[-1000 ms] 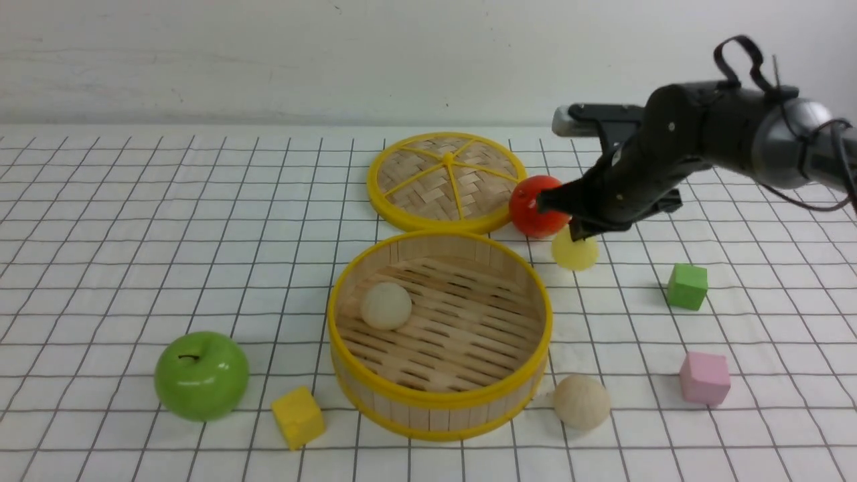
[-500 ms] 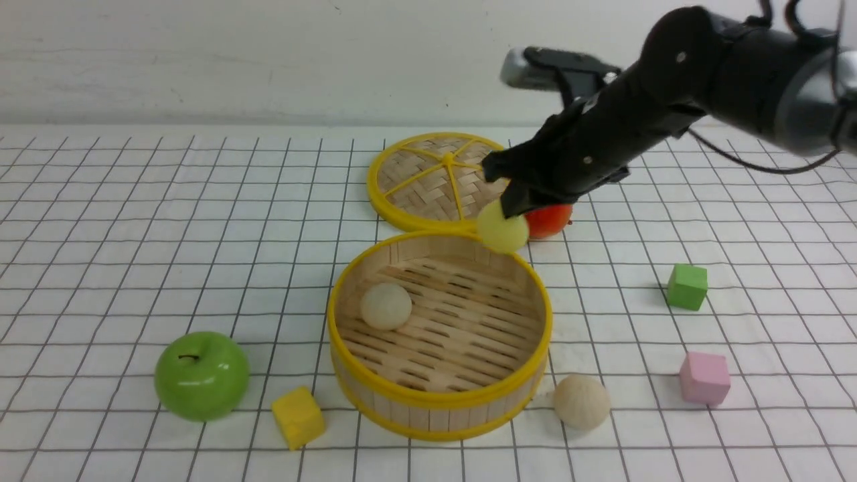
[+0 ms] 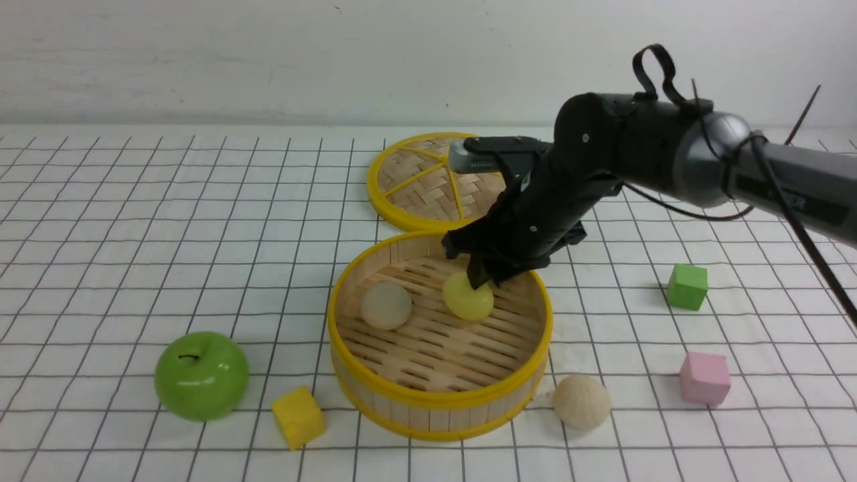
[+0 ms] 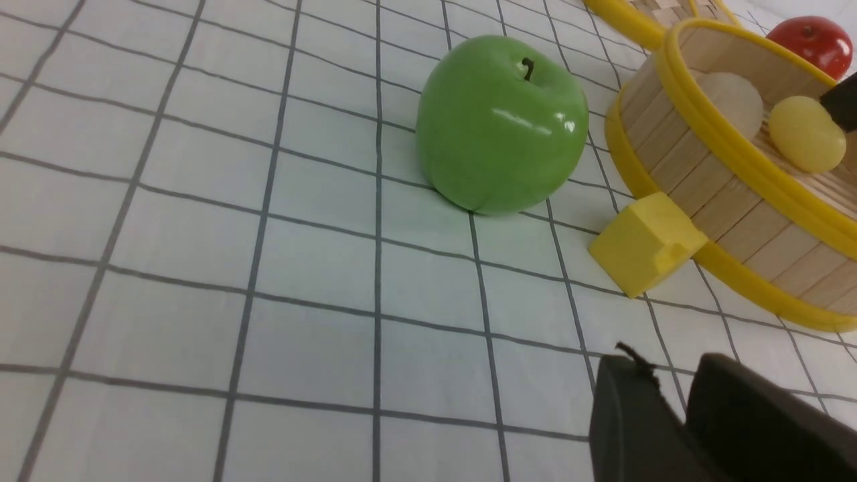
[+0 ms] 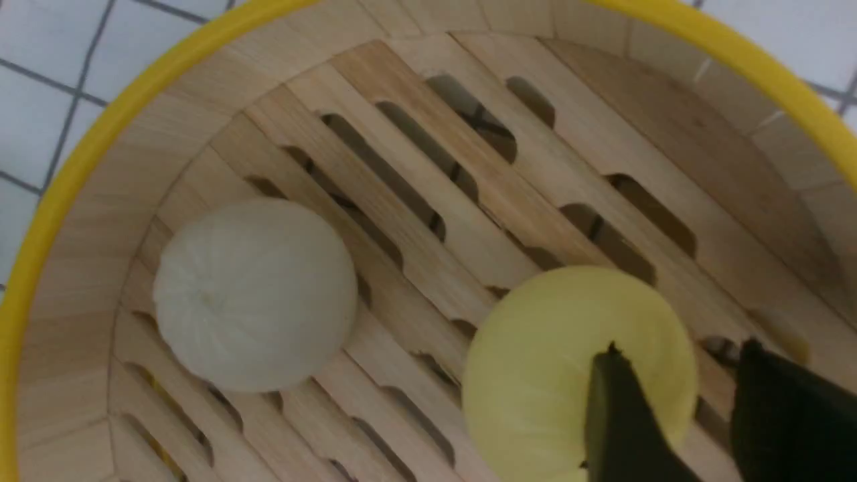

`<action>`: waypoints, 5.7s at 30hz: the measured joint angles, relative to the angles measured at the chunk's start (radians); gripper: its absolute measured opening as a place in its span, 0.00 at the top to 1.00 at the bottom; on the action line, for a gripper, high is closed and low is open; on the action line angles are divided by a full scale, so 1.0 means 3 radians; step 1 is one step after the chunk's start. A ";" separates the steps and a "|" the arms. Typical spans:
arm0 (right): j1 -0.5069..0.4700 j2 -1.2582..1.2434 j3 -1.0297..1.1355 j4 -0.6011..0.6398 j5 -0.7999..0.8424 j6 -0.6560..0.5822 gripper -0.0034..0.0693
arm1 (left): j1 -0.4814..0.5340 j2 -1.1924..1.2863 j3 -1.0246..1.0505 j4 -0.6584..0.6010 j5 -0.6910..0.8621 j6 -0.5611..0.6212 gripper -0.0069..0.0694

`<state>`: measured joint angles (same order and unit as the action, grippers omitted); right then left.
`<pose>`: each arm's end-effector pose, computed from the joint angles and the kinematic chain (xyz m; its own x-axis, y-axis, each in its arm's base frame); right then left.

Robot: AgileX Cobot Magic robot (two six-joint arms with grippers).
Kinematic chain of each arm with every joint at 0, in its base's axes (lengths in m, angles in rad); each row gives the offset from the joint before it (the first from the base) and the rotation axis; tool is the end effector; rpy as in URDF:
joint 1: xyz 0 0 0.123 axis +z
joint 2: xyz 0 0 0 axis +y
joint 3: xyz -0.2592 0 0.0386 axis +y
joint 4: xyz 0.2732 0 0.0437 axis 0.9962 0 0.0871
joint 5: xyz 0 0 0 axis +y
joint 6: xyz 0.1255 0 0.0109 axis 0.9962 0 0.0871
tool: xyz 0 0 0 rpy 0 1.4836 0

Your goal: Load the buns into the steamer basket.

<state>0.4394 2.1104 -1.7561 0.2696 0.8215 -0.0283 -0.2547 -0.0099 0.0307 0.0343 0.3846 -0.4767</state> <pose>0.4393 0.2336 0.1633 -0.8630 -0.2354 -0.4471 -0.3710 0.8959 0.2443 0.1302 -0.0322 0.1576 -0.3765 -0.3467 -0.8591 0.0865 0.9101 -0.4052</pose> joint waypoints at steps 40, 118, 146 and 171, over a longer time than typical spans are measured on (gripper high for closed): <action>0.0000 -0.1083 0.1985 -0.0202 -0.0157 0.0173 0.37 | 0.0000 0.0000 0.0000 0.0000 0.0000 0.0000 0.71; 0.0096 -0.3568 0.1570 -0.0801 0.0949 0.0495 0.97 | 0.0000 0.0000 0.0000 0.0000 0.0000 0.0000 0.61; -0.0419 -0.5378 0.2623 -0.1252 0.0576 0.0418 0.97 | 0.0000 0.0000 0.0000 0.0000 0.0000 0.0000 0.60; -0.1300 -0.7071 0.5923 -0.1495 -0.1455 0.0847 0.95 | 0.0000 0.0000 0.0000 0.0004 0.0000 0.0000 0.60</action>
<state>0.0494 -0.0110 0.0209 -0.1788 0.3849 0.2258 -0.2547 -0.0099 0.0307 0.0354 0.3846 -0.4767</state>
